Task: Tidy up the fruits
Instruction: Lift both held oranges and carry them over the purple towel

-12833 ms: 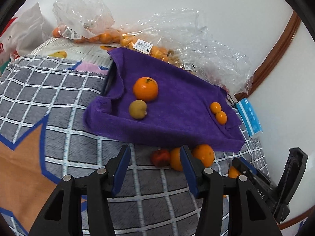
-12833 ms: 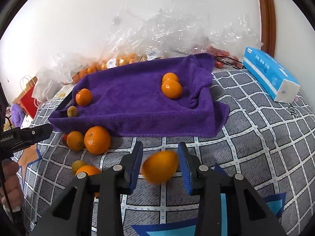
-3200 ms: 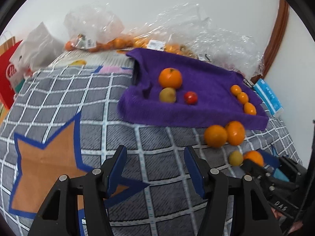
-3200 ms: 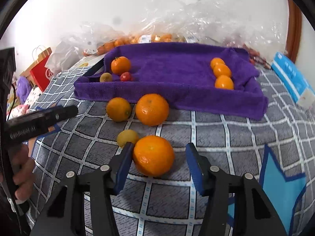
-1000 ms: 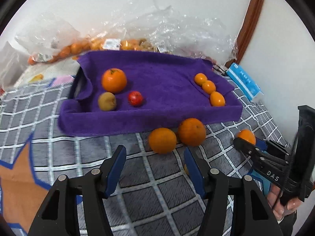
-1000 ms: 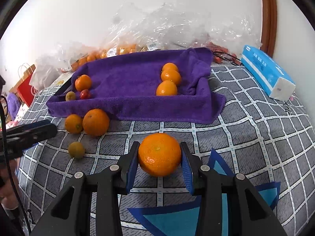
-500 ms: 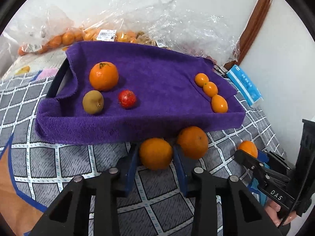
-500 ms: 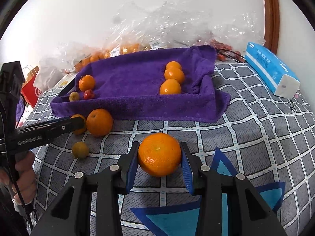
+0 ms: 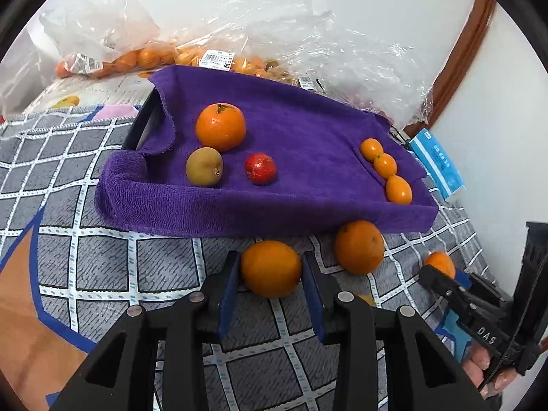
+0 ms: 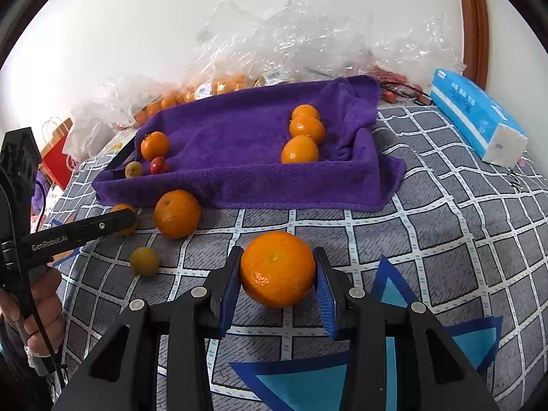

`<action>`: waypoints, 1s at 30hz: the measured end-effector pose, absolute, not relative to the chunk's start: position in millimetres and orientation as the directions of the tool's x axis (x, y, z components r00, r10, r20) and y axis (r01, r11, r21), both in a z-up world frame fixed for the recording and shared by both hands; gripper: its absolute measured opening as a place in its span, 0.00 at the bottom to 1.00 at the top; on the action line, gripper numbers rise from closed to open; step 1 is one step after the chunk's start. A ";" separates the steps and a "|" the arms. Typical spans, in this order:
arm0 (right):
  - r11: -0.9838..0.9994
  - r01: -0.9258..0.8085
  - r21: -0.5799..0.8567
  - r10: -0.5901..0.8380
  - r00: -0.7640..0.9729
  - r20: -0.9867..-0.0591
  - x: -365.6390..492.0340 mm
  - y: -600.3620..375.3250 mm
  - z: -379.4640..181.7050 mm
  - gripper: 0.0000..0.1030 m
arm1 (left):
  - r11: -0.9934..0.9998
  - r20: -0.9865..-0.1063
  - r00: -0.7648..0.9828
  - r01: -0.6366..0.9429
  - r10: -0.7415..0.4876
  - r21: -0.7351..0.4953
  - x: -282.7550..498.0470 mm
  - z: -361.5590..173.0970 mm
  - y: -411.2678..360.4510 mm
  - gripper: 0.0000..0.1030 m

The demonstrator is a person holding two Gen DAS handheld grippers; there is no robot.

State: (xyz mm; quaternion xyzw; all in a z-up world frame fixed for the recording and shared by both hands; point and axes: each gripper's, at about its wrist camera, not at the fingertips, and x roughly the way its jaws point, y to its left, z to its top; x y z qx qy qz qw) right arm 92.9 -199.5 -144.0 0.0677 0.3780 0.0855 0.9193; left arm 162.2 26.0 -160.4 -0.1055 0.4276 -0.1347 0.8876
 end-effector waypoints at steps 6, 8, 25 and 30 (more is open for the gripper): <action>0.975 -0.107 0.194 0.212 0.702 -0.680 92.6 -200.6 -143.7 0.39 | 0.962 -0.739 0.616 0.163 -0.273 -0.219 159.2 -159.9 13.6 0.33; 0.975 -0.107 0.194 0.212 0.703 -0.679 92.3 -200.7 -143.6 0.39 | 0.966 -0.739 0.623 0.147 -0.258 -0.213 158.6 -159.6 14.7 0.33; 0.976 -0.096 0.195 0.205 0.706 -0.678 92.6 -203.1 -144.2 0.39 | 0.964 -0.744 0.615 0.145 -0.264 -0.222 161.8 -161.1 15.7 0.32; 0.977 -0.091 0.194 0.201 0.711 -0.674 91.4 -202.8 -143.8 0.39 | 0.949 -0.721 0.622 0.142 -0.306 -0.281 157.2 -159.3 24.0 0.32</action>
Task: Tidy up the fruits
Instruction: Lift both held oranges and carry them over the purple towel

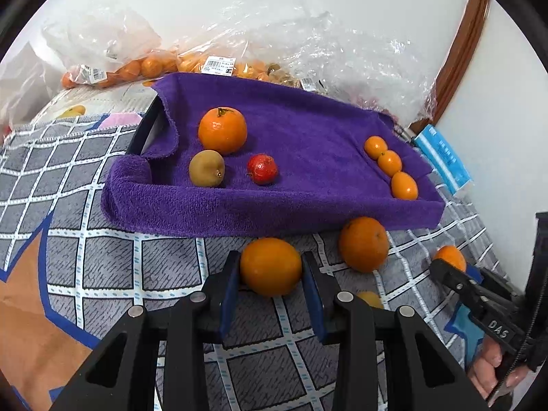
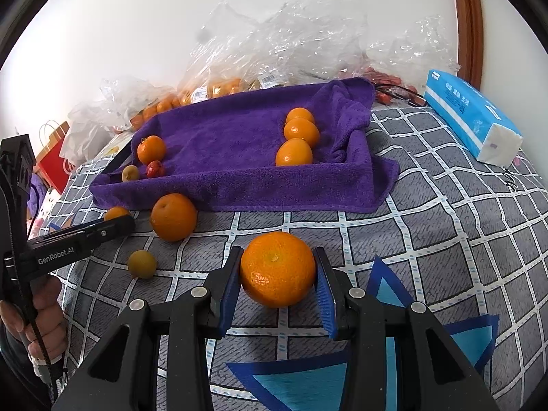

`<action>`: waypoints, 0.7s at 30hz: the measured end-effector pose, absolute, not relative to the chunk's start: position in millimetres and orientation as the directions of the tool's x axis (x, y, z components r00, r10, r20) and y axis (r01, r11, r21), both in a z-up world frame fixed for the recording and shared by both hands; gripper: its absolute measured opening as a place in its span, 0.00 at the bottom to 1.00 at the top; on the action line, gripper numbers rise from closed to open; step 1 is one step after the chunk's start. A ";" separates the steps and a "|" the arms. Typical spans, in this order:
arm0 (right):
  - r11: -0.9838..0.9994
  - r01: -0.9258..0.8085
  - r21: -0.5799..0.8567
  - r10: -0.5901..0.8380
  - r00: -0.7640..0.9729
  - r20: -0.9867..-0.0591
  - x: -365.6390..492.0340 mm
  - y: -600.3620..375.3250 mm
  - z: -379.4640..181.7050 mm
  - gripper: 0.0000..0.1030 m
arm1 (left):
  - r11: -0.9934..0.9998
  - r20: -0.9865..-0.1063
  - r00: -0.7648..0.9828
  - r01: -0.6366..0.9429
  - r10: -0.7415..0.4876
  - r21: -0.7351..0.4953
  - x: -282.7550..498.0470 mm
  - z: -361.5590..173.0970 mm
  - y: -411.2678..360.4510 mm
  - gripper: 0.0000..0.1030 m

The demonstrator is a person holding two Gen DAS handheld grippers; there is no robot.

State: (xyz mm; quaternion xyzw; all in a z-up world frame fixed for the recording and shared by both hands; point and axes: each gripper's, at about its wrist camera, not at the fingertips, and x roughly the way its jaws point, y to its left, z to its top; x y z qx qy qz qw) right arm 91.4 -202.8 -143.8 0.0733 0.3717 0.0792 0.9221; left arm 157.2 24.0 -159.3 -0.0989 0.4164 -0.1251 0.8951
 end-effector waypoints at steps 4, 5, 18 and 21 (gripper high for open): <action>0.977 -0.095 0.191 0.200 0.725 -0.659 87.8 -202.2 -141.4 0.39 | 0.938 -0.682 0.653 0.145 -0.329 -0.315 150.8 -152.4 29.9 0.32; 0.977 -0.097 0.190 0.200 0.729 -0.655 86.8 -202.1 -140.7 0.39 | 0.939 -0.672 0.666 0.142 -0.324 -0.313 148.8 -150.5 31.1 0.32; 0.982 -0.088 0.166 0.173 0.768 -0.617 77.5 -200.4 -132.7 0.39 | 0.932 -0.586 0.750 0.116 -0.309 -0.344 137.3 -134.3 45.6 0.32; 0.984 -0.068 0.164 0.155 0.780 -0.606 74.8 -202.9 -130.9 0.39 | 0.937 -0.535 0.790 0.137 -0.299 -0.321 126.1 -123.7 45.0 0.32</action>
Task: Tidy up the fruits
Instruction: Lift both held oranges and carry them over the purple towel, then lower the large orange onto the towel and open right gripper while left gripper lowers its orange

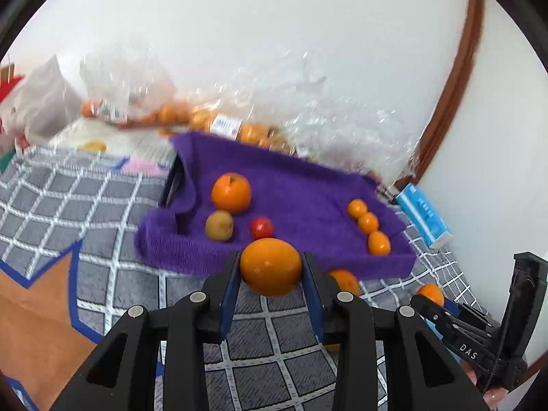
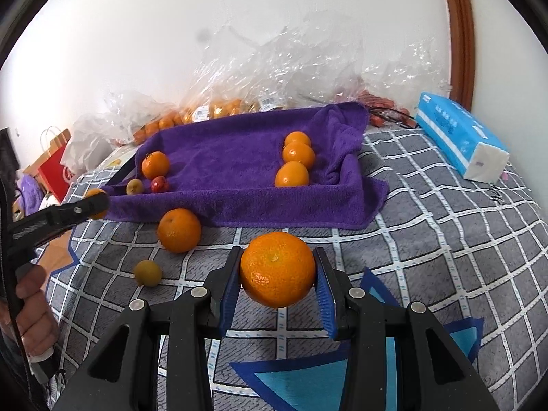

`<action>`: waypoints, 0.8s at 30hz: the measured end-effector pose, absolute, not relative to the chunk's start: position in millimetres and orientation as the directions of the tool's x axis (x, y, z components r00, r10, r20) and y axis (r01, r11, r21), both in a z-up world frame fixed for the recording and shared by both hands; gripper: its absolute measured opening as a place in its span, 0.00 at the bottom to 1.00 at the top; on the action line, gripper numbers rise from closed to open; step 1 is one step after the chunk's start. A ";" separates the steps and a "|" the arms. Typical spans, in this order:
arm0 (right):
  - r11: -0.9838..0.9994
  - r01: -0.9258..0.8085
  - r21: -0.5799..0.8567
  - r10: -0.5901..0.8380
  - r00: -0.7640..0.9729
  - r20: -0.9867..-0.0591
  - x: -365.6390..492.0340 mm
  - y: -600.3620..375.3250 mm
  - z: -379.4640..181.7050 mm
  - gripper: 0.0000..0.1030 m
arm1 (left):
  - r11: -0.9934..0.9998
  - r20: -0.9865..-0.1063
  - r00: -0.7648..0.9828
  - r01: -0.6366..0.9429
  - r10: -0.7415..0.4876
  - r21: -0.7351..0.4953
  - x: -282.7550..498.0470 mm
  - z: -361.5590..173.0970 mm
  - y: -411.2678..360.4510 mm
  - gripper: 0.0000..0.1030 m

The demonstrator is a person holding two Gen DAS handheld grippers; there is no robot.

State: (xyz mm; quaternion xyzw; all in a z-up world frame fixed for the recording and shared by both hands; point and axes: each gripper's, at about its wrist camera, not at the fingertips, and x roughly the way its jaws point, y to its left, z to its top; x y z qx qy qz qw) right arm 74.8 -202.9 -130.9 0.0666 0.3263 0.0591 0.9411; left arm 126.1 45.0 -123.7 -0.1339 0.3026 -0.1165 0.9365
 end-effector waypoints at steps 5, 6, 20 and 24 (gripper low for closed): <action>0.980 -0.078 0.181 0.171 0.790 -0.589 66.8 -205.8 -113.9 0.39 | 0.930 -0.566 0.764 0.119 -0.310 -0.348 122.5 -122.6 48.4 0.32; 0.980 -0.087 0.181 0.178 0.793 -0.583 65.2 -206.4 -108.4 0.39 | 0.928 -0.561 0.766 0.123 -0.314 -0.352 119.2 -119.6 49.6 0.32; 0.976 -0.155 0.151 0.210 0.843 -0.496 102.6 -197.8 -37.5 0.39 | 0.942 -0.502 0.823 0.110 -0.266 -0.318 149.8 -49.8 61.3 0.32; 0.968 -0.165 0.188 0.240 0.830 -0.503 126.6 -190.6 -38.6 0.39 | 0.925 -0.533 0.798 0.079 -0.281 -0.370 180.1 -66.0 63.5 0.32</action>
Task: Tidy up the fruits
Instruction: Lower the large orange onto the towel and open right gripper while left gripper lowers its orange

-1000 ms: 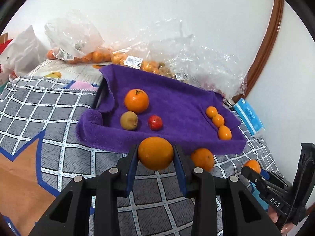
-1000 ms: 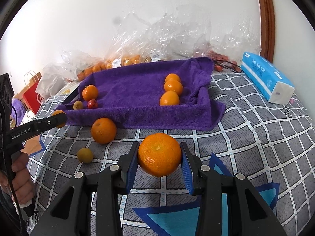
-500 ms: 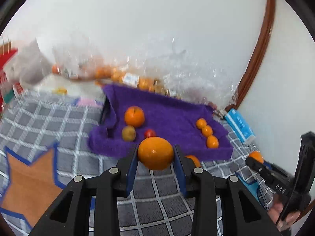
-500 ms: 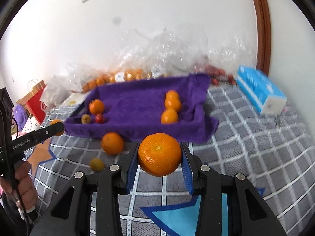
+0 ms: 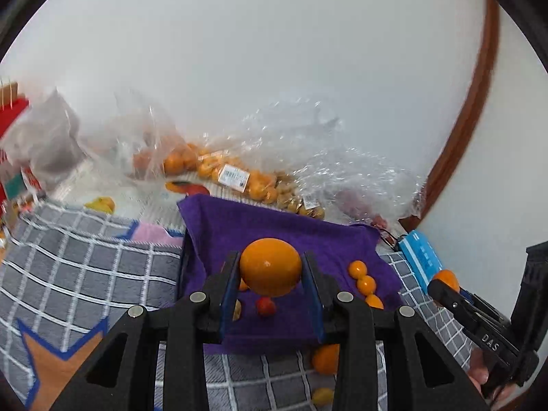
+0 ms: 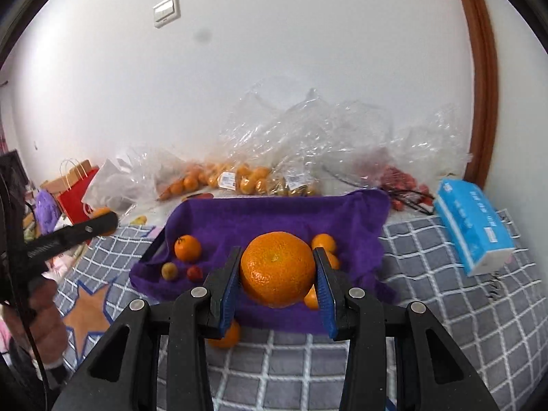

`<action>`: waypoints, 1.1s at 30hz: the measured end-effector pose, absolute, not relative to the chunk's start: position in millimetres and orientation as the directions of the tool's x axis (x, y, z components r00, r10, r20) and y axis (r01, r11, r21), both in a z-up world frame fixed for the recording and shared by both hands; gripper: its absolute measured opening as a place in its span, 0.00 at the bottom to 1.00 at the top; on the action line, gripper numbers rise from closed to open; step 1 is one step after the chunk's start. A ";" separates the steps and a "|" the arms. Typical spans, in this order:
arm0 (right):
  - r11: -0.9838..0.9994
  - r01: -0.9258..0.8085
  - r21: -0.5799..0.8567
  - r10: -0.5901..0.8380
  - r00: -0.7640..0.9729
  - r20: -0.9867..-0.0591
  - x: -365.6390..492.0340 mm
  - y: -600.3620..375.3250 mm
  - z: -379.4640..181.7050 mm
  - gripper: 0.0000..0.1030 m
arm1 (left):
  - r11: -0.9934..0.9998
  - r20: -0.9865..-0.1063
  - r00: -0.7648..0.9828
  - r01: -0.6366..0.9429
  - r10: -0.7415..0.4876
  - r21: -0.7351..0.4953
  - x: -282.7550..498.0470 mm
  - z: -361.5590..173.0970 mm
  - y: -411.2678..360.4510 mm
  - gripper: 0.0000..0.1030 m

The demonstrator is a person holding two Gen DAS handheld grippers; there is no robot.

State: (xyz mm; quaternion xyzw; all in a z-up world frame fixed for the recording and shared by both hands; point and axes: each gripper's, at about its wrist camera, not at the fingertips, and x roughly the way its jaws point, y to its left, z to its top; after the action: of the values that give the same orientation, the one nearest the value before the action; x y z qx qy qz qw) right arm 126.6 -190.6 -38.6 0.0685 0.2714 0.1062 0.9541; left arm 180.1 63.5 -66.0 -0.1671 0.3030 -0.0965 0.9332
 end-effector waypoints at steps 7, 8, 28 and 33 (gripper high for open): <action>0.964 -0.159 0.212 0.248 0.821 -0.514 163.4 -173.9 -44.3 0.39 | 0.878 -0.552 0.760 0.050 -0.343 -0.477 213.4 -96.9 74.6 0.32; 0.963 -0.157 0.219 0.251 0.819 -0.515 168.2 -171.5 -49.7 0.39 | 0.883 -0.556 0.763 0.041 -0.330 -0.468 214.6 -102.0 76.2 0.32; 0.973 -0.124 0.195 0.225 0.699 -0.679 199.0 -140.5 -132.3 0.39 | 0.850 -0.593 0.706 0.024 -0.387 -0.526 234.6 -135.9 84.2 0.32; 0.978 -0.145 0.148 0.207 0.707 -0.677 195.3 -133.0 -133.9 0.39 | 0.861 -0.607 0.699 0.024 -0.378 -0.509 239.7 -140.9 82.0 0.32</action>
State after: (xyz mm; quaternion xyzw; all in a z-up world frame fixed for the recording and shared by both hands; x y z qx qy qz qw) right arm 195.3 -133.0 -133.9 0.0420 0.3710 0.0953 0.9228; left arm 239.7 81.9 -140.9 -0.2386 0.3714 -0.1128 0.8902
